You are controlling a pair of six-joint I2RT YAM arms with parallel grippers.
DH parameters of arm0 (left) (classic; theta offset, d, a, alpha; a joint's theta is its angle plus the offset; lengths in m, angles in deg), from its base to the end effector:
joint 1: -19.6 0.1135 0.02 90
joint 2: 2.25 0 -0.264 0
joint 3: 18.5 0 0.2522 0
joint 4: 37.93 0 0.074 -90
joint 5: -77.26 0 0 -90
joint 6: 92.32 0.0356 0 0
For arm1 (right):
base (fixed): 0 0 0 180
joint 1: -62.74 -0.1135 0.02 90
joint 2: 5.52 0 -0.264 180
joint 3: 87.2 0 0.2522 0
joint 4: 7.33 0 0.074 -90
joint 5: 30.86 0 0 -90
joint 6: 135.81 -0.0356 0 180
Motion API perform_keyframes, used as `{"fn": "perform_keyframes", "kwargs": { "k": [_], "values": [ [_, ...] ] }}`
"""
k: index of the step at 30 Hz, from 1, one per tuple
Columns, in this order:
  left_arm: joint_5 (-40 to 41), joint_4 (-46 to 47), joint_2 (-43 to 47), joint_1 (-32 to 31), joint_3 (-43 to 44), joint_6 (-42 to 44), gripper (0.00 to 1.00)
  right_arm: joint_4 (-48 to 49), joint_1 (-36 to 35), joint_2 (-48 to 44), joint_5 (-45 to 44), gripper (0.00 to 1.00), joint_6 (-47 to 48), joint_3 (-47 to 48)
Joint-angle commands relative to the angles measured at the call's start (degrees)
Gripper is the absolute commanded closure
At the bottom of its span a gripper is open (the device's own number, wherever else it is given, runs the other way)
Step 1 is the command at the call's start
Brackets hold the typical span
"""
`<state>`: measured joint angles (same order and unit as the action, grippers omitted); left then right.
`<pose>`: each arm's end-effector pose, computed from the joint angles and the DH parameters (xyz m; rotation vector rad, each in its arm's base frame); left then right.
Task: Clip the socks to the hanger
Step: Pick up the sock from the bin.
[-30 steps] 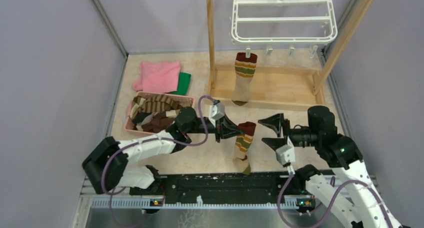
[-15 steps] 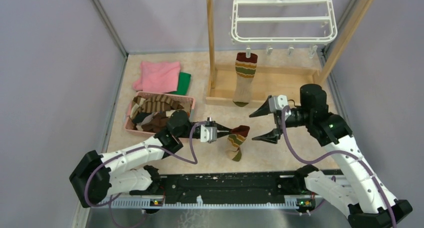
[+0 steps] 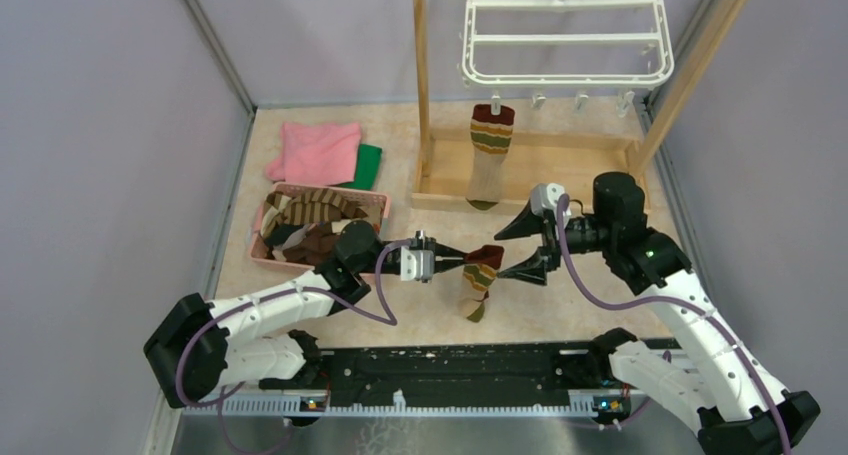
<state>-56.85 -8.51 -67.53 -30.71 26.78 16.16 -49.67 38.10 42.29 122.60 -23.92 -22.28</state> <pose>0.1373 -0.2042 0.2833 1.3256 0.7672 -0.9854 0.1368 0.0978 0.3450 -1.3445 1.3596 1.1275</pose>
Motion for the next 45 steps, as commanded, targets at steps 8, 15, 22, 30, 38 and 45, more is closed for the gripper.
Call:
{"fn": "perform_keyframes", "kwargs": {
  "k": [8,15,22,30,38,45],
  "values": [
    [-2.2,7.0,-1.7,-0.6,2.0,-2.8,1.0,7.4,-0.7,-1.8,1.7,0.56,-3.7,-1.7],
    [-1.5,8.1,-1.7,-0.8,1.8,-4.3,1.0,6.1,-0.7,-2.5,2.0,1.0,-1.5,-1.6],
    [2.3,4.8,0.2,-0.8,0.2,-7.0,0.65,-2.1,-0.6,-4.8,-2.0,1.0,8.8,2.2],
    [9.7,-1.0,9.6,-0.7,-4.0,-11.4,0.31,-19.9,0.2,-6.8,-15.4,1.0,26.3,9.0],
    [12.1,-0.5,5.6,-0.7,3.5,-21.1,0.25,-18.4,3.5,-6.0,-22.0,1.0,16.6,13.6],
    [11.7,0.2,-1.1,-0.7,14.1,-25.3,0.25,-22.3,6.6,-1.9,-25.0,1.0,12.5,19.8]
  ]
}}
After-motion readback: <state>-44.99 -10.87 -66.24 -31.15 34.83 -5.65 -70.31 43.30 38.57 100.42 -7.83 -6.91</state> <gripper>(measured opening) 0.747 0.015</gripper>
